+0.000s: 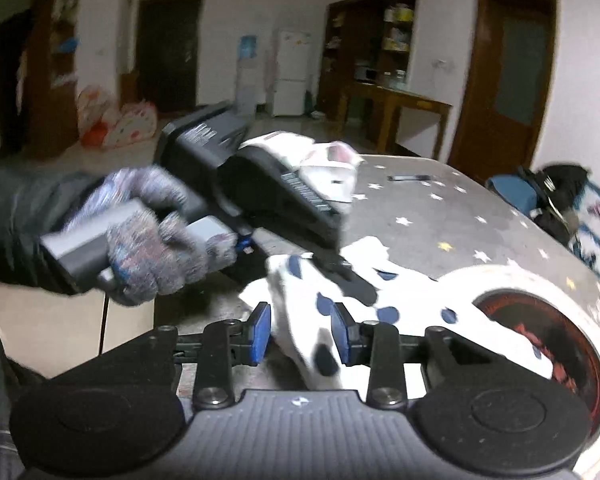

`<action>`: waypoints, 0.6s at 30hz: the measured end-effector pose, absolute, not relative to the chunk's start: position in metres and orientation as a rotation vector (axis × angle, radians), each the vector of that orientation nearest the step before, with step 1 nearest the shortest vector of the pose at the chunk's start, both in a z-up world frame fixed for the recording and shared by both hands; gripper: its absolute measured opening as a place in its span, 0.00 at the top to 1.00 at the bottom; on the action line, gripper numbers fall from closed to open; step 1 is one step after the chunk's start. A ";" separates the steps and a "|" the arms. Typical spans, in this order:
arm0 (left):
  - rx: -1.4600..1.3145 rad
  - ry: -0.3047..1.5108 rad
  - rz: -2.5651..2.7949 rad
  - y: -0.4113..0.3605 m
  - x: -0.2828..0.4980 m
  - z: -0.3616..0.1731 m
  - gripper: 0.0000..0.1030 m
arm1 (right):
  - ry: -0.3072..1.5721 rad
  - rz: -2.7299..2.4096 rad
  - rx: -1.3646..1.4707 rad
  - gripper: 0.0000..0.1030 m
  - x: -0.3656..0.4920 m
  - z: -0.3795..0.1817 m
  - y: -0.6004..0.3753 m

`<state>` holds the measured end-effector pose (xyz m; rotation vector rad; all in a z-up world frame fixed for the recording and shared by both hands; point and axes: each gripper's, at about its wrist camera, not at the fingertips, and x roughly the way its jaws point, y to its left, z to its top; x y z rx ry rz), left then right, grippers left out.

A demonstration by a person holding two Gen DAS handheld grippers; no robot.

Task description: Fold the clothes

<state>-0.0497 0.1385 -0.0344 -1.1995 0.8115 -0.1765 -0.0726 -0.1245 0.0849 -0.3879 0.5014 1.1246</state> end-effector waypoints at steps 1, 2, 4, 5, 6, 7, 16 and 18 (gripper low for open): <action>-1.194 0.811 -0.177 0.138 -0.050 -0.034 0.67 | 0.517 1.105 -0.358 0.68 -0.066 0.087 -0.130; -1.187 0.810 -0.177 0.138 -0.051 -0.034 0.67 | 0.530 1.079 -0.334 0.68 -0.059 0.088 -0.135; -1.172 0.811 -0.173 0.137 -0.052 -0.032 0.67 | 0.564 1.020 -0.269 0.68 -0.039 0.087 -0.145; -1.166 0.811 -0.172 0.137 -0.053 -0.032 0.67 | 0.582 0.993 -0.246 0.68 -0.029 0.087 -0.147; -1.165 0.811 -0.171 0.136 -0.053 -0.031 0.67 | 0.600 0.965 -0.224 0.68 -0.019 0.086 -0.147; -1.163 0.811 -0.171 0.136 -0.053 -0.031 0.67 | 0.618 0.938 -0.203 0.68 -0.009 0.086 -0.147; -1.157 0.808 -0.169 0.136 -0.052 -0.029 0.67 | 0.771 0.785 -0.195 0.68 0.062 0.048 -0.128; -1.159 0.809 -0.169 0.136 -0.052 -0.030 0.67 | 0.776 0.746 -0.207 0.67 0.071 0.042 -0.132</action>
